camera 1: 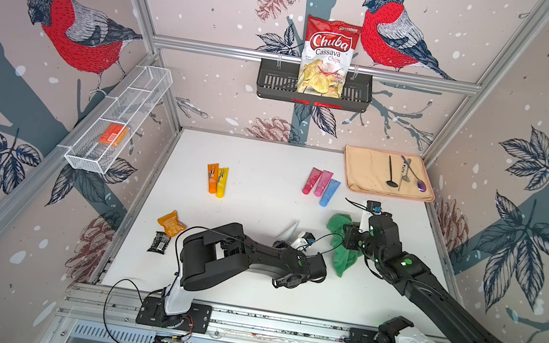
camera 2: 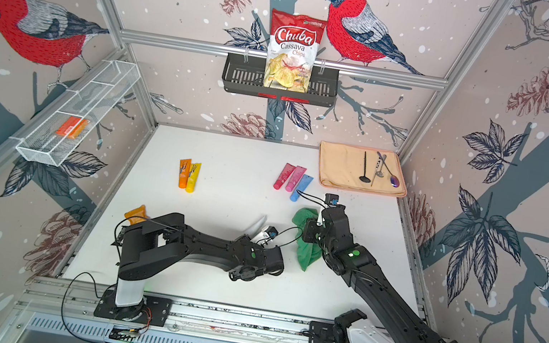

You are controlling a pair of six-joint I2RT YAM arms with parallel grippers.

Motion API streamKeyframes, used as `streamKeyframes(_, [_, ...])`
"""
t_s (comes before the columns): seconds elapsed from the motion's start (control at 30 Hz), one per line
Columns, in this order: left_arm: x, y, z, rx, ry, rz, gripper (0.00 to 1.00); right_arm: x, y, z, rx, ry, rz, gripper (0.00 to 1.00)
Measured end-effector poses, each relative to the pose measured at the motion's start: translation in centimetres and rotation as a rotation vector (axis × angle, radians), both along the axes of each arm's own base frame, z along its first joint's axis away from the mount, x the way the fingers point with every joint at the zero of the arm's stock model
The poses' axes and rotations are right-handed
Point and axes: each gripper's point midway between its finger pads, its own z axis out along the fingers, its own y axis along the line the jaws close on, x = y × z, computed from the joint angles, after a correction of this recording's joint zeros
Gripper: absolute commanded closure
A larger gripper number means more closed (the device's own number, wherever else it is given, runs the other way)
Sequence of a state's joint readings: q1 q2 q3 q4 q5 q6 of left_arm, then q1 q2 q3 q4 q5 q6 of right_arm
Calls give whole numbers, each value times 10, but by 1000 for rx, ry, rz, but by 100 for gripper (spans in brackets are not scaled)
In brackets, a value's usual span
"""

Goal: Wipe the surface of the toothpaste tube
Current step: Adjust the toothpaste at the center of the board, then wipe the dirt from the toothpaste tube.

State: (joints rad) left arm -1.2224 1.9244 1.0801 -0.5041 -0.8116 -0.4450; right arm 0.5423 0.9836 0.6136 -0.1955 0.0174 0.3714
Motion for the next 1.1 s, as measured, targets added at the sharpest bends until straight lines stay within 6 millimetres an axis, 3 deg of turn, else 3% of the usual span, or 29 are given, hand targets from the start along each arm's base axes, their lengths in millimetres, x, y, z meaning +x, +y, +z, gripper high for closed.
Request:
streamKeyframes(0.1, [-7,-9,23,-115,15,-20,62,0,0,0,0,0,0,100])
streamKeyframes(0.3, [-20,-39,119,-598,22,-129,60,0,2,-5,-2,16,10,100])
streamKeyframes(0.37, [-17,-37,143,-724,30,-152,60,-1,3,-6,1,22,15,100])
streamKeyframes(0.43, [-7,-24,155,-804,14,-134,59,0,3,-7,2,24,16,99])
streamKeyframes(0.6, [-5,4,133,-858,56,-89,45,-3,13,-12,20,48,59,99])
streamKeyframes(0.73, [-14,8,100,-866,127,-72,38,-9,43,-19,29,85,161,99])
streamKeyframes(0.93, [-31,7,55,-866,244,-60,37,-1,92,-35,26,146,269,100])
streamKeyframes(1.1, [-44,12,23,-865,311,-51,45,-2,126,-52,28,197,351,100])
